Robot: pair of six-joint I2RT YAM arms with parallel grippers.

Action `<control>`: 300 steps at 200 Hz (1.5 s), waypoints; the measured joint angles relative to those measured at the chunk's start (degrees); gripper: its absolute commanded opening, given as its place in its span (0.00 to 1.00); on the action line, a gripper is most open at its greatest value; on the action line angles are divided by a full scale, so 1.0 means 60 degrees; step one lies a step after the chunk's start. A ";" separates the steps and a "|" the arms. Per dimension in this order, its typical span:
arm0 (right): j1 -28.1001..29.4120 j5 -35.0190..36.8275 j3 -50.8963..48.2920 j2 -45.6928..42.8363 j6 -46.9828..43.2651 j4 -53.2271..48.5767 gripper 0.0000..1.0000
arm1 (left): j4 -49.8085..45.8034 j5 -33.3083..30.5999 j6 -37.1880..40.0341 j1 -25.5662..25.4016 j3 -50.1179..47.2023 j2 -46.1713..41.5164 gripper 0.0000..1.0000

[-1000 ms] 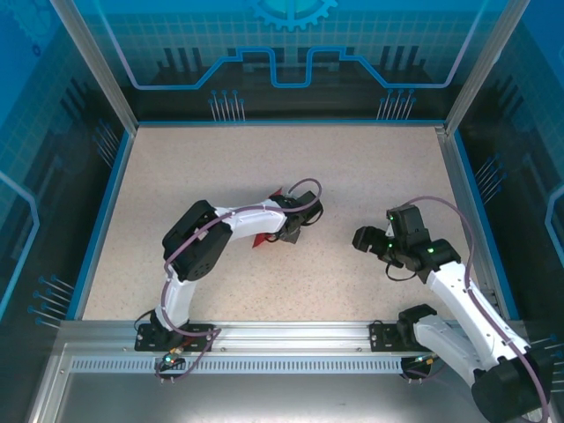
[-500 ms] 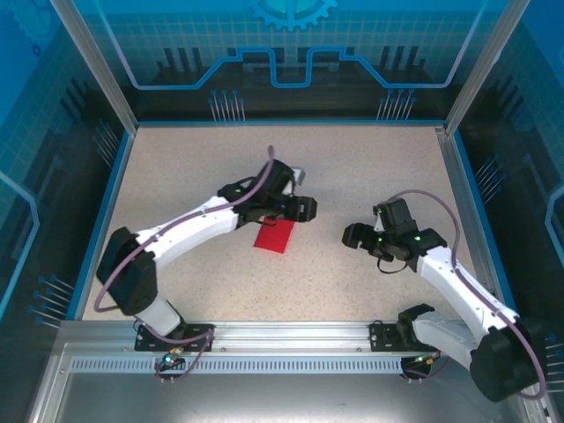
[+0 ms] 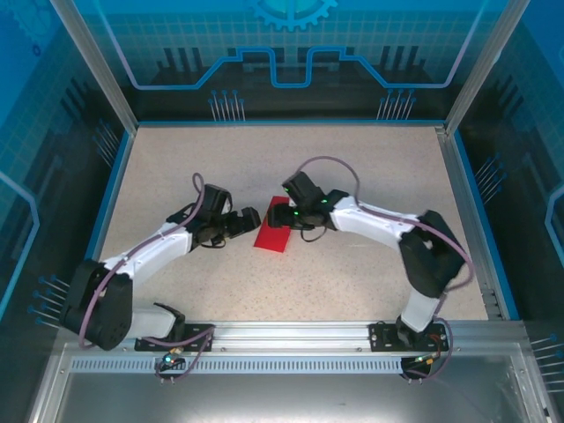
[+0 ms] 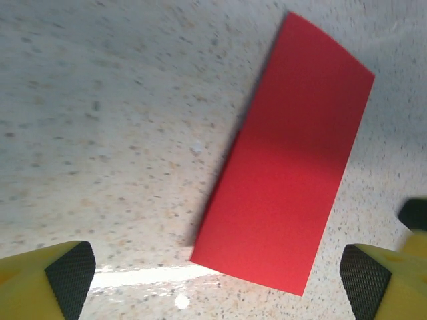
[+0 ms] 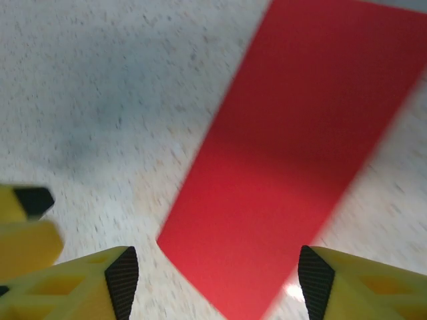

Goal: Fold a paper plane with a square sheet of paper (pick it up from the middle)
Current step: Move the paper to the center of the table, then rotate the paper at the center of the table.

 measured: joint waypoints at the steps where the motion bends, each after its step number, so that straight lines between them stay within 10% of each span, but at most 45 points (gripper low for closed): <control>1: 0.0000 0.0004 0.0033 0.0044 0.0004 0.0015 0.66 | -0.0004 -0.0007 -0.0007 0.0015 -0.0011 -0.0018 0.98; 128: -0.0015 -0.0845 0.1617 0.2721 -0.1311 -0.0375 0.65 | -0.0189 -0.0193 -0.0353 0.0579 -0.0364 -0.0437 0.98; 229: -0.0455 -0.0954 -0.2579 -0.1694 -0.2018 -0.0627 0.71 | 0.1719 0.2014 -0.0106 -0.0120 0.0022 0.1009 0.95; 300: -0.0492 0.0674 -0.5450 -0.5810 0.1308 -0.0987 0.71 | 0.2710 0.3534 0.0007 -0.1792 0.1337 0.2452 0.61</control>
